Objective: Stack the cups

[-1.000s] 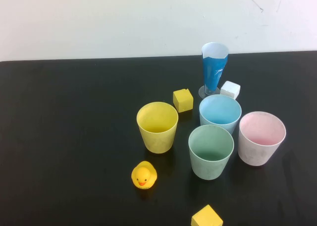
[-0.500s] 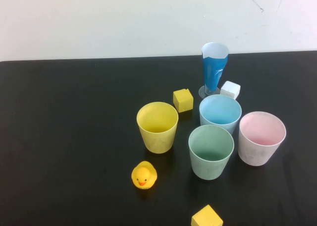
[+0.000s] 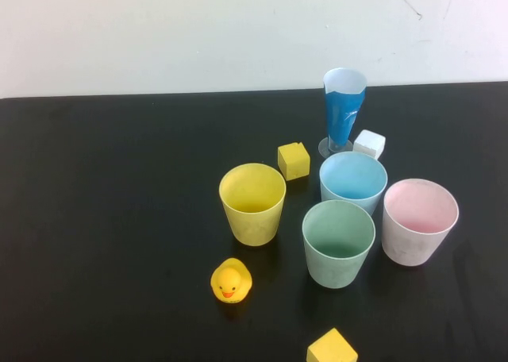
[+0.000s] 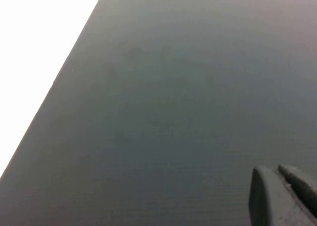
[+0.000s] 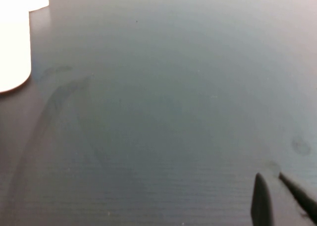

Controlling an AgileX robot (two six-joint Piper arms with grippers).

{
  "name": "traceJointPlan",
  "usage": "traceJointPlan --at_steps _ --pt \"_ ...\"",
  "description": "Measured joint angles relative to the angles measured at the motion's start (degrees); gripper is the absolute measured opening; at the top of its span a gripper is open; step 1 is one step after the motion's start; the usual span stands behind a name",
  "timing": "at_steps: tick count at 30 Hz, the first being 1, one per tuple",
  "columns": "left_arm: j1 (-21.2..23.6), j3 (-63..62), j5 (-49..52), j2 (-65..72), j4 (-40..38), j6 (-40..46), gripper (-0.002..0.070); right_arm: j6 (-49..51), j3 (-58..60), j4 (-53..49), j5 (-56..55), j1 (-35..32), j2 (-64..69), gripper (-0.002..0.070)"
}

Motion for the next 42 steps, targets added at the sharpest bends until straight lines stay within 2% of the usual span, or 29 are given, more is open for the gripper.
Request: traceJointPlan --at_steps 13,19,24,27,31,35,37,42 --pt "0.00 0.00 0.00 0.00 0.00 0.00 -0.0002 3.05 0.24 1.10 -3.72 0.00 0.00 0.0011" --pt "0.00 0.00 0.00 -0.04 0.00 0.14 -0.0002 6.23 0.24 8.16 -4.12 0.00 0.00 0.0010" --pt "0.00 0.00 -1.24 -0.04 -0.92 0.03 -0.0002 8.75 0.24 19.82 -4.92 0.00 0.00 0.0010" --pt "0.00 0.11 -5.02 -0.04 -7.68 -1.95 -0.0002 10.00 0.24 28.41 -5.35 0.00 0.00 0.0010" --pt "0.00 0.11 -14.52 -0.04 -27.41 -10.83 -0.0002 10.87 0.24 36.47 -5.85 0.00 0.00 0.0010" --pt "0.00 0.11 -23.05 -0.04 -43.89 -15.45 -0.0002 10.87 0.24 38.20 -6.15 0.00 0.00 0.0010" --pt "0.00 0.11 -26.41 -0.04 -47.70 -16.12 -0.0002 9.75 0.24 38.48 -6.24 0.00 0.00 0.0010" --pt "0.00 0.11 -28.60 -0.04 -50.15 -16.44 -0.0002 8.20 0.24 38.68 -6.24 0.00 0.00 0.0010"
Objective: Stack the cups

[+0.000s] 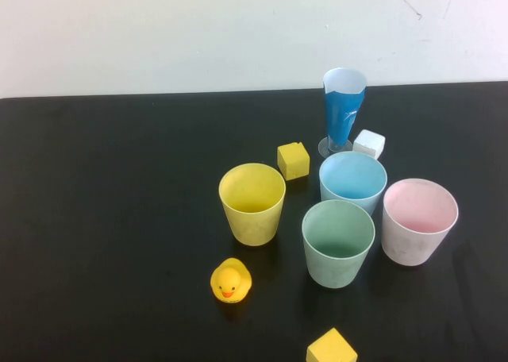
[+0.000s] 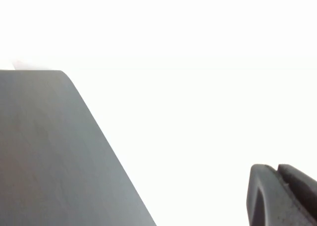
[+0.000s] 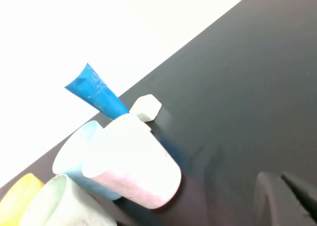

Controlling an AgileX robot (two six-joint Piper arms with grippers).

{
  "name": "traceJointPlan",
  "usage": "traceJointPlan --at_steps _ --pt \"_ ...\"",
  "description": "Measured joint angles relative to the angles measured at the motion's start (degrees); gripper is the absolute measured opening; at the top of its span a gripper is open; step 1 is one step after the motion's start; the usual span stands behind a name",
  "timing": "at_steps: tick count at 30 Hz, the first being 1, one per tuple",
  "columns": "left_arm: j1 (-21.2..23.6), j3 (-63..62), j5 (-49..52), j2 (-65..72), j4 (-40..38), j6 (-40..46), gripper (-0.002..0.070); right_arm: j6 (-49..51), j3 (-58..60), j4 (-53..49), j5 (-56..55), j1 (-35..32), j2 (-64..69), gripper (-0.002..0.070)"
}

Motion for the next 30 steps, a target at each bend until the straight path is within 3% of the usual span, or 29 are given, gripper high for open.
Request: traceJointPlan --at_steps 10,18,23,30 --pt "0.00 0.00 0.09 0.00 -0.55 -0.30 -0.0002 -6.36 0.00 0.00 2.35 0.00 0.00 0.0010" --pt "0.00 0.00 2.08 0.00 -0.75 -5.88 -0.0002 -7.05 0.00 0.12 0.20 0.00 0.00 0.0010" --pt "0.00 -3.46 9.33 0.00 13.61 -3.03 -0.0002 -8.83 0.00 0.12 2.39 0.00 0.00 0.0010" --pt "0.00 -24.47 34.57 16.57 34.25 3.99 -0.0002 -10.20 0.00 0.12 2.50 0.00 0.00 0.0010"
